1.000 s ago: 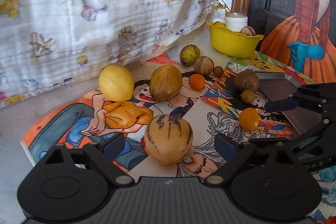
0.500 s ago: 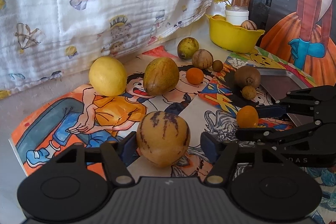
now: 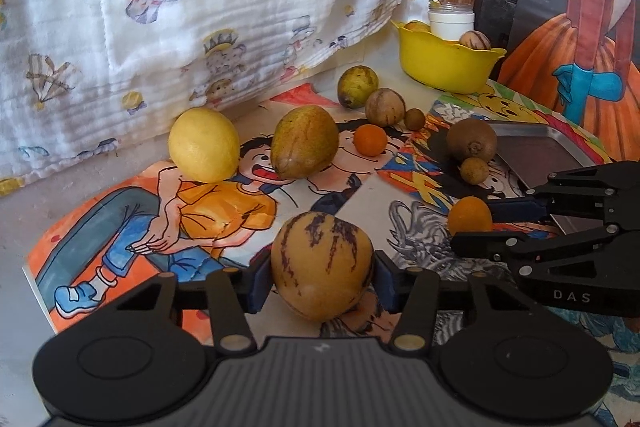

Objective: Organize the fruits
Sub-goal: 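Grasp the purple-striped pepino with the left tool while the right tool grasps a small orange, then carry the pepino onto the metal tray and open the left tool while the right tool releases the orange there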

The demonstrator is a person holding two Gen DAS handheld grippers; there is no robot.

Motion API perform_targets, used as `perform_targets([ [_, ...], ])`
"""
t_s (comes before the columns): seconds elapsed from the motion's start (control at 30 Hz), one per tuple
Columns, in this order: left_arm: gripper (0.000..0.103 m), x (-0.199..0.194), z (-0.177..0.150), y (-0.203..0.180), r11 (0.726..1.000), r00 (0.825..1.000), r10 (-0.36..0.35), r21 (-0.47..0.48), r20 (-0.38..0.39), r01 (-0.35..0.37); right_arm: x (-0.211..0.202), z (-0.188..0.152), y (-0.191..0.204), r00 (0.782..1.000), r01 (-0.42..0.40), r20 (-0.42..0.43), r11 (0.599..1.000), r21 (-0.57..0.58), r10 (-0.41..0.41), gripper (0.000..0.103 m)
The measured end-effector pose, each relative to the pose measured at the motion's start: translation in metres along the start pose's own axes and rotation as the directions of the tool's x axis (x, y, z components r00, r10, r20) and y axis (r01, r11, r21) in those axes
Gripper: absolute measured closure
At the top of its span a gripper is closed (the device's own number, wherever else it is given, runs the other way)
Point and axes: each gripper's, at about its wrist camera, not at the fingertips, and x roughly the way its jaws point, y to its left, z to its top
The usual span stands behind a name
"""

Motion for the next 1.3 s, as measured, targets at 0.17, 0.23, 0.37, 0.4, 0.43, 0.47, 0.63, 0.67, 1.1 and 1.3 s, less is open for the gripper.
perform_targets([
  [0.17, 0.047, -0.013, 0.001, -0.01, 0.999, 0.999, -0.035, -0.008, 0.0, 0.035, -0.019, -0.008, -0.002, 1.0, -0.02, 0.019, 0.999, 0.034, 0.019, 0.068],
  [0.23, 0.047, -0.02, 0.003, -0.016, 0.999, 0.999, -0.047, -0.007, 0.009, 0.047, -0.032, -0.011, -0.004, 0.999, -0.021, 0.038, 0.999, 0.049, 0.019, 0.068],
  [0.37, 0.047, -0.037, 0.011, -0.031, 0.996, 0.996, -0.087, -0.014, 0.024, 0.087, -0.069, -0.015, -0.012, 0.996, -0.011, 0.091, 0.996, 0.083, 0.003, 0.068],
  [0.4, 0.047, -0.042, 0.014, -0.035, 0.995, 0.994, -0.102, -0.017, 0.026, 0.102, -0.079, -0.015, -0.015, 0.994, -0.006, 0.106, 0.996, 0.092, -0.003, 0.068],
  [0.43, 0.047, -0.046, 0.019, -0.039, 0.993, 0.993, -0.116, -0.017, 0.028, 0.116, -0.091, -0.016, -0.017, 0.992, -0.001, 0.122, 0.995, 0.101, -0.012, 0.068],
  [0.47, 0.047, -0.051, 0.023, -0.043, 0.991, 0.991, -0.13, -0.015, 0.035, 0.131, -0.104, -0.018, -0.021, 0.99, 0.006, 0.14, 0.994, 0.11, -0.021, 0.068],
  [0.63, 0.047, -0.079, 0.053, -0.074, 0.984, 0.98, -0.177, 0.045, 0.091, 0.174, -0.164, -0.027, -0.043, 0.977, 0.052, 0.197, 0.989, 0.138, -0.079, 0.068],
  [0.67, 0.047, -0.082, 0.059, -0.081, 0.981, 0.977, -0.189, 0.054, 0.098, 0.184, -0.173, -0.028, -0.05, 0.976, 0.059, 0.2, 0.987, 0.146, -0.088, 0.068],
  [1.1, 0.046, -0.06, 0.128, -0.167, 0.941, 0.939, -0.316, 0.168, 0.138, 0.293, -0.241, -0.018, -0.134, 0.934, 0.246, 0.216, 0.951, 0.186, -0.283, 0.068],
  [1.3, 0.047, -0.002, 0.137, -0.186, 0.937, 0.939, -0.326, 0.173, 0.108, 0.305, -0.189, -0.018, -0.176, 0.939, 0.254, 0.186, 0.948, 0.193, -0.289, 0.068],
])
